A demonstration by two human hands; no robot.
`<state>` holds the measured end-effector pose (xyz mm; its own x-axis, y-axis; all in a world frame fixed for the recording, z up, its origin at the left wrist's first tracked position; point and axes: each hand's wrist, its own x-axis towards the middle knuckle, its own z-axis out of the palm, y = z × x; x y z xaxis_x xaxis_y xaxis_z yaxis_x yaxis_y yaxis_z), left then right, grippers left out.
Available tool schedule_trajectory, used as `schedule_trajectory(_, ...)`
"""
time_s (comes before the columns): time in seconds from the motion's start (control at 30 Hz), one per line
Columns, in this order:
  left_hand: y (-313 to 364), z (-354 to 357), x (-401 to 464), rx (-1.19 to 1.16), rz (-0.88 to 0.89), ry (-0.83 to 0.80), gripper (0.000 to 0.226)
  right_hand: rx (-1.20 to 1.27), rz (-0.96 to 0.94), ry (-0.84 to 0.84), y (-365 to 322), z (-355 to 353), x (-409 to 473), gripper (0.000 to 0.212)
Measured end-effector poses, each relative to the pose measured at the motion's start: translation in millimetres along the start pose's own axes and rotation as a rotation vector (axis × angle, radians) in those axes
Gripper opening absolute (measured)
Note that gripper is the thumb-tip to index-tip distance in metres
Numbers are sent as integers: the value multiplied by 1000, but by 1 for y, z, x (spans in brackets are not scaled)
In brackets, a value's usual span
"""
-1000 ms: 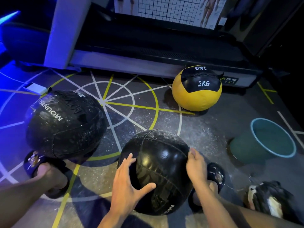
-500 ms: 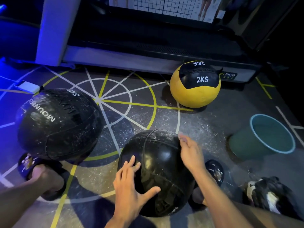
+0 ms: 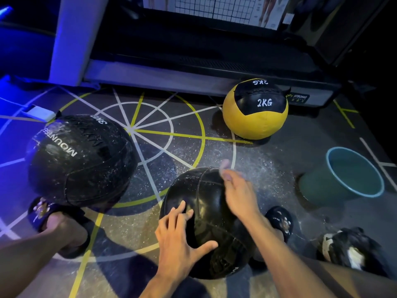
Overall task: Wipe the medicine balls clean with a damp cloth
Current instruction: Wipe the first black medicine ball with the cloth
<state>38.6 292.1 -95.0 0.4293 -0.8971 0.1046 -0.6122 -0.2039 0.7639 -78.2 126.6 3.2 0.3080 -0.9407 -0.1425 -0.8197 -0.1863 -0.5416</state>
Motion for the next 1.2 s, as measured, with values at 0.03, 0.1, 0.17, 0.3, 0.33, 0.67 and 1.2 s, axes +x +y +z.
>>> schedule_trajectory(0.03,-1,-1,1,3,-2,-11,99,-17,-110,-45,-13,6,-5,40)
schedule_trajectory(0.1,-5,-8,4,-3,-11,-12,88,-38,-253,-127,-24,13,-6,40)
schedule_trajectory(0.17,-6,-17,13,-67,-18,26,58,149,-177,-153,-15,-3,-1,33)
schedule_trajectory(0.3,-15,-23,27,-148,-69,71,55,226,56,237,33,-45,-9,26)
schedule_trajectory(0.33,-17,-21,27,-160,-114,67,65,183,117,321,44,-51,-16,29)
schedule_trajectory(0.67,-8,-4,16,-180,-195,69,82,-198,-381,-38,-20,40,-35,52)
schedule_trajectory(1.2,3,-7,14,-156,-163,-5,77,-389,-381,-316,-15,14,53,33)
